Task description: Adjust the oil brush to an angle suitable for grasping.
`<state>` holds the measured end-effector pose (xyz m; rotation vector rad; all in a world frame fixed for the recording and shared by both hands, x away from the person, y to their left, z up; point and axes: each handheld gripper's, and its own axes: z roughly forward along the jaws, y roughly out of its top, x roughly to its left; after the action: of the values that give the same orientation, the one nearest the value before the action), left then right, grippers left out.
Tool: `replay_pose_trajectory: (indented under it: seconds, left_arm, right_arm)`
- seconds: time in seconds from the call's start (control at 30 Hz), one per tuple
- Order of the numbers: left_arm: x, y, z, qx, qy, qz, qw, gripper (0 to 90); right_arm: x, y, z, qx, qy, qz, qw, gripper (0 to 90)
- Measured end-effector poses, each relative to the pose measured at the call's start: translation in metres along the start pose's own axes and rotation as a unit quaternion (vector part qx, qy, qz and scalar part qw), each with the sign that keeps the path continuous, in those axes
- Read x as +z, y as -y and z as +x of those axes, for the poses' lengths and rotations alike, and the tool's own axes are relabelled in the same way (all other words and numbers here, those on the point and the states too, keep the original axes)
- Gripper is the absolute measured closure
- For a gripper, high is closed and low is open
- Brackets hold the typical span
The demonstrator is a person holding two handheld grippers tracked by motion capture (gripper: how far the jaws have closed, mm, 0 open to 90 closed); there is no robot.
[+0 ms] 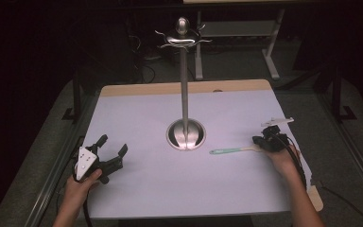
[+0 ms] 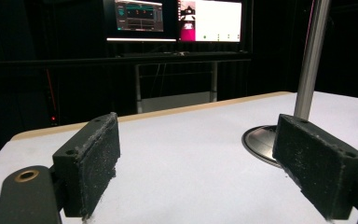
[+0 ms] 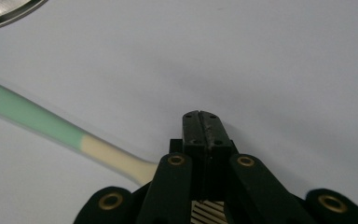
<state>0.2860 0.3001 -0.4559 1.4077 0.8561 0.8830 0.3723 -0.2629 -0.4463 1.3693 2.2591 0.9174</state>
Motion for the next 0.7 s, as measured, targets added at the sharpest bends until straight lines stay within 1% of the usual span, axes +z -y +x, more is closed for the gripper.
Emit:
replay_pose_trajectory:
  seconds: [0.1, 0.17, 0.3, 0.43, 0.5, 0.57, 0.6, 0.7]
  left_arm:
    - [0.0000, 0.0000, 0.0000, 0.000, 0.000, 0.000, 1.0000, 14.5]
    - [0.0000, 0.0000, 0.0000, 0.000, 0.000, 0.000, 1.0000, 14.5]
    - [0.0000, 0.0000, -0.0001, -0.001, 0.000, 0.000, 1.0000, 14.5]
    - [0.0000, 0.0000, 0.0000, 0.000, 0.000, 0.000, 1.0000, 14.5]
    - [0.0003, 0.0000, -0.0004, -0.003, 0.000, -0.002, 1.0000, 14.5]
    - [0.0003, 0.0001, -0.0004, -0.004, 0.000, -0.002, 1.0000, 14.5]
    - [0.0001, 0.0001, -0.0002, -0.002, 0.000, -0.001, 1.0000, 14.5]
    - [0.0001, 0.0000, -0.0003, -0.003, 0.000, -0.002, 1.0000, 14.5]
  right_arm:
    - [-0.0001, -0.0001, -0.0003, 0.003, -0.002, 0.002, 1.0000, 89.8]
    - [0.0000, -0.0001, -0.0009, 0.000, -0.001, 0.001, 1.0000, 89.9]
    - [-0.0004, -0.0008, -0.0014, 0.007, -0.006, 0.007, 0.9999, 89.9]
    - [-0.0013, -0.0006, -0.0016, 0.006, -0.008, 0.012, 0.9999, 90.0]
    - [-0.0025, 0.0004, -0.0023, 0.005, -0.013, 0.013, 0.9998, 90.0]
    - [-0.0028, 0.0006, -0.0022, 0.005, -0.013, 0.014, 0.9998, 90.0]
    - [-0.0038, 0.0010, -0.0010, 0.010, -0.014, 0.018, 0.9997, 90.0]
    - [-0.0059, 0.0022, 0.0005, 0.010, -0.015, 0.023, 0.9996, 90.0]
